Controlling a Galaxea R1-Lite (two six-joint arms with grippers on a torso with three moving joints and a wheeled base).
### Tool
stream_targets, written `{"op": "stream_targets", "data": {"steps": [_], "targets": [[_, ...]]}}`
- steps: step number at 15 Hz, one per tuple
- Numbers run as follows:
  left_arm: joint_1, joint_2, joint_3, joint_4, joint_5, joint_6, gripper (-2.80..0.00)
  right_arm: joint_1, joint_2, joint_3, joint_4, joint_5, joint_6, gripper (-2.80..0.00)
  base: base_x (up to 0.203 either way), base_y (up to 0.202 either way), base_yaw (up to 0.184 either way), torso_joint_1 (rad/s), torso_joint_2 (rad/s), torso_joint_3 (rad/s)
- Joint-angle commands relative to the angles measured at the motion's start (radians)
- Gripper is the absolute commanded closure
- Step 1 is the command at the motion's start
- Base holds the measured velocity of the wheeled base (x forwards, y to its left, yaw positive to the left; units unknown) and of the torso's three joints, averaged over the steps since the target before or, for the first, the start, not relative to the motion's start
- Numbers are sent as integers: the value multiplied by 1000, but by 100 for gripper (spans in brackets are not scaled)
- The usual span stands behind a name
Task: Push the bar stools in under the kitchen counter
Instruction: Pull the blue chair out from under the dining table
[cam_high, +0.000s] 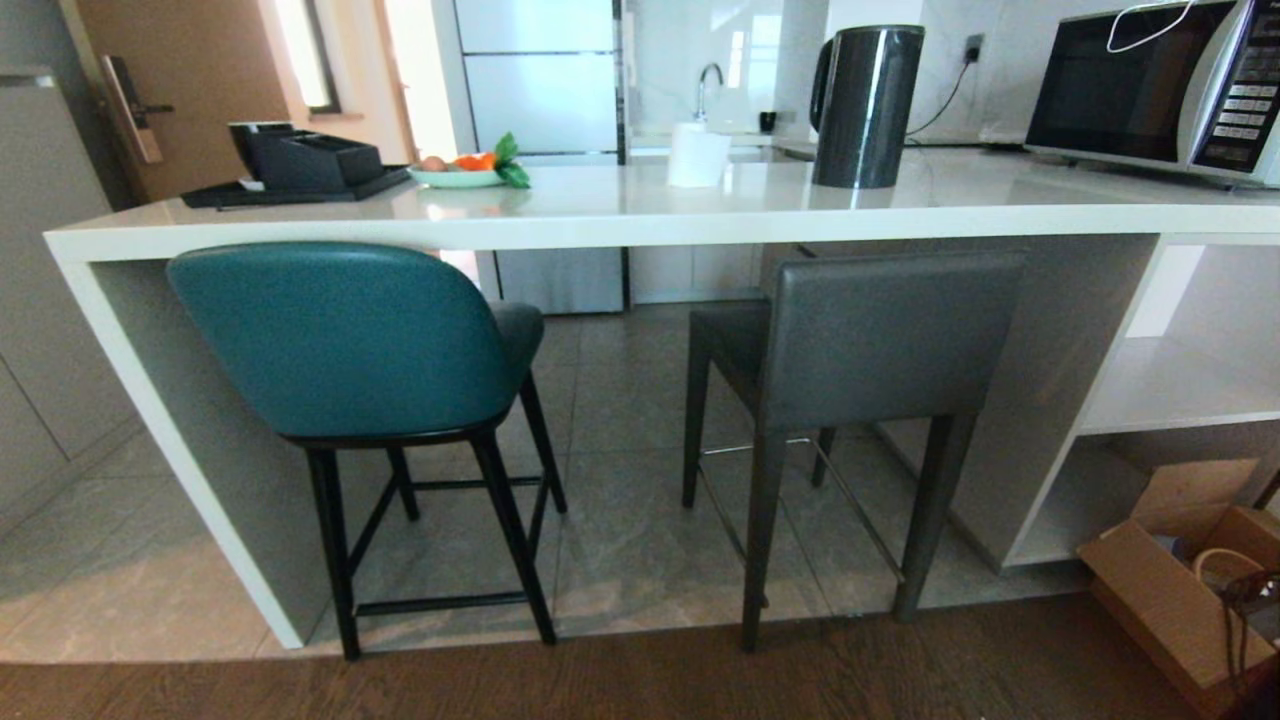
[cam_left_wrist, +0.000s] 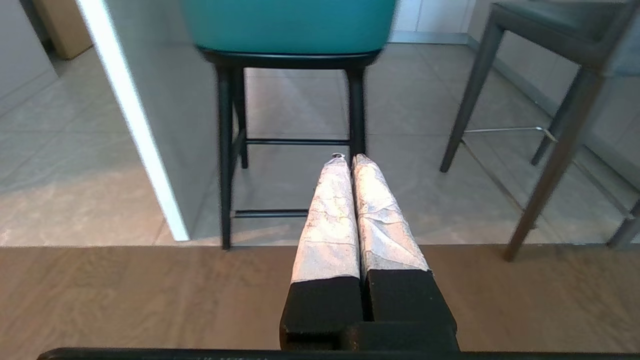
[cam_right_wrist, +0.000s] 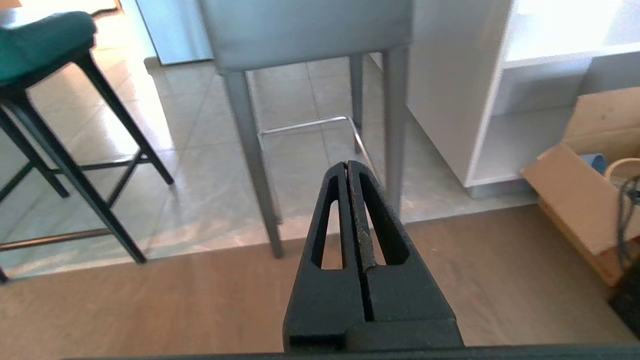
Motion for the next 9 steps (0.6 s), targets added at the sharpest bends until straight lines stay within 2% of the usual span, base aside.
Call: {"op": "stream_targets", "data": {"steps": [1, 9], "targets": [[1, 2, 5, 0, 0, -1, 0, 0, 2, 4, -1, 0, 0, 0, 0, 197, -4, -2, 6, -2], [1, 2, 5, 0, 1, -1, 0, 0, 2, 3, 0, 0, 0, 0, 0, 198, 0, 4, 3, 3]]}}
